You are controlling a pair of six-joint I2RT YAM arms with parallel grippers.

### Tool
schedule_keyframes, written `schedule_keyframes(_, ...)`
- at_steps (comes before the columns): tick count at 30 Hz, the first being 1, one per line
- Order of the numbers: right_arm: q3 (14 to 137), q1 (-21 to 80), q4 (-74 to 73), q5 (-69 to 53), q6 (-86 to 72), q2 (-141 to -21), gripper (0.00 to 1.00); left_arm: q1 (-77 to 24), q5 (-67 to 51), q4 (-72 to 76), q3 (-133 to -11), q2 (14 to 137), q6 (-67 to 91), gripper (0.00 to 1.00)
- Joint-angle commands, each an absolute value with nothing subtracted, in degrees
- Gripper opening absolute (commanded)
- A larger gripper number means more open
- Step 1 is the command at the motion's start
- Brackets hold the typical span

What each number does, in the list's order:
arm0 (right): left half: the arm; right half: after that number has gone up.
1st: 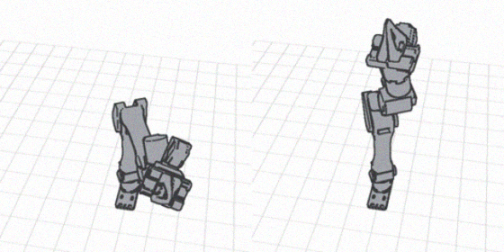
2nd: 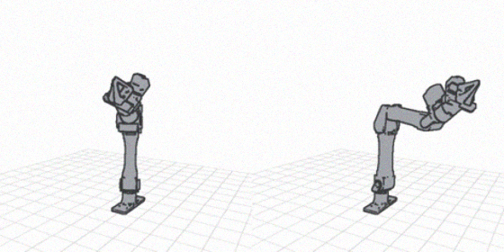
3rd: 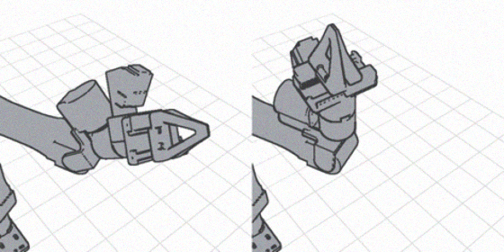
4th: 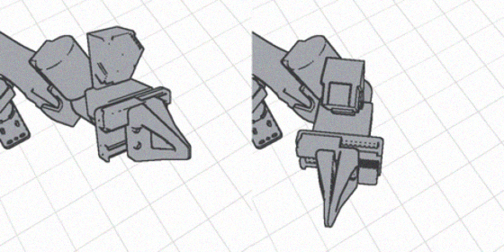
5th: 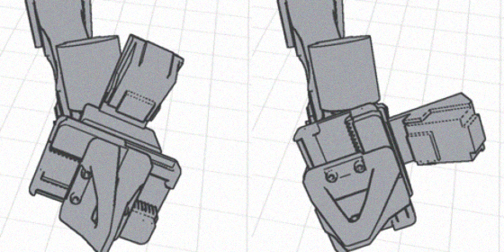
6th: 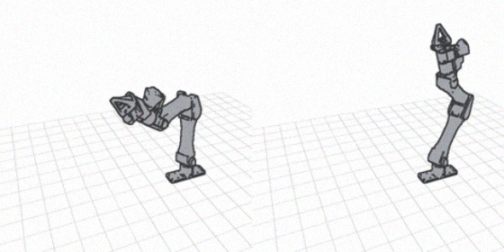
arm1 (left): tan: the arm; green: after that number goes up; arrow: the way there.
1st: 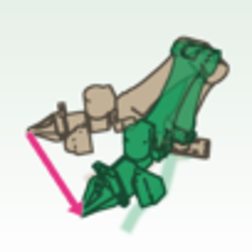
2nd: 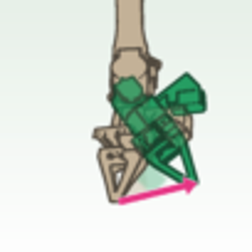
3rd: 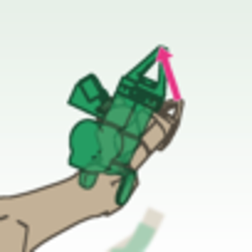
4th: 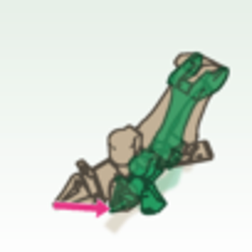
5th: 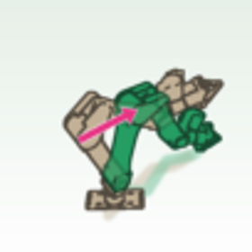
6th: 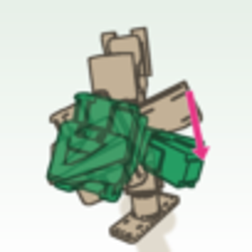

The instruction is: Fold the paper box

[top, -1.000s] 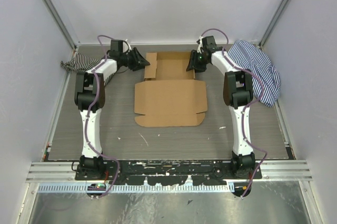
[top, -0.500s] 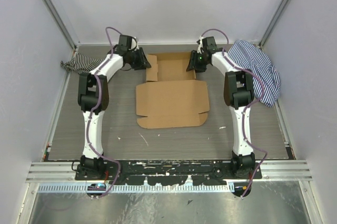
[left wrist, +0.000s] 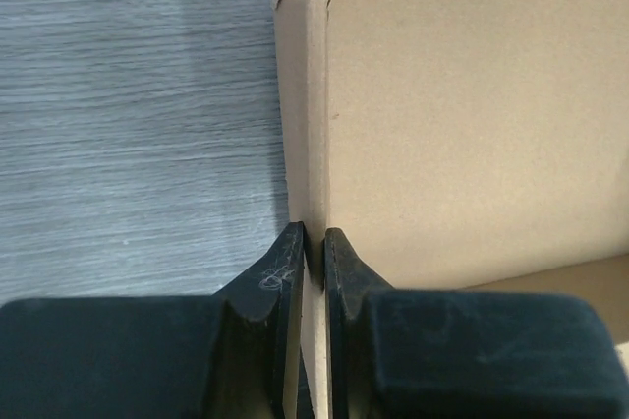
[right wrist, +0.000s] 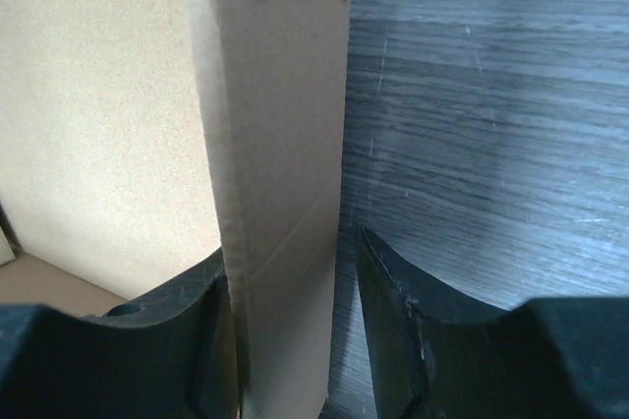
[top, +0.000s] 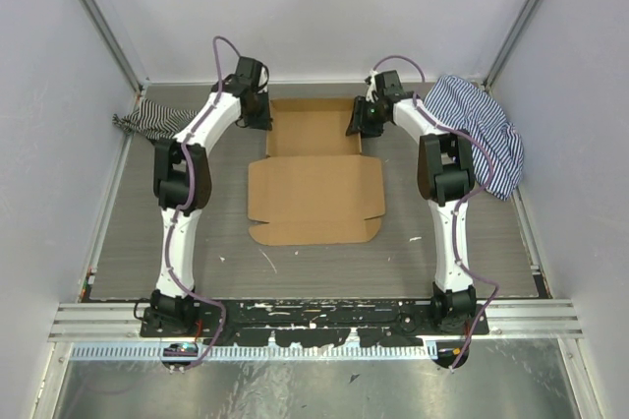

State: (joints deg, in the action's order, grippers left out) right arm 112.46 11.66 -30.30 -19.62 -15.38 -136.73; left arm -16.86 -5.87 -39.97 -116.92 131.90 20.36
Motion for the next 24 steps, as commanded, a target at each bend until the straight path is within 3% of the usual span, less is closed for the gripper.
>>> schedule_keyframes(1,110.41,12.88,-32.04,-19.12,-15.46,-134.01,0.50,-19.50,4.39,-48.92,-123.78,133.67,15.47,0.16)
schedule_keyframes(10,107.87,13.42,-30.76,-18.77,-16.17,-132.47,0.50,-23.79,17.79,-58.50,-133.74,139.14,11.96,0.10)
schedule_keyframes(15,108.03,14.04,-30.76,-18.08,-16.33,-132.26,0.50,-25.90,24.39,-62.68,-137.81,142.58,10.27,0.00)
schedule_keyframes(24,108.35,14.23,-30.92,-17.38,-16.44,-132.88,0.50,-28.18,35.45,-65.12,-138.87,145.01,6.63,0.00)
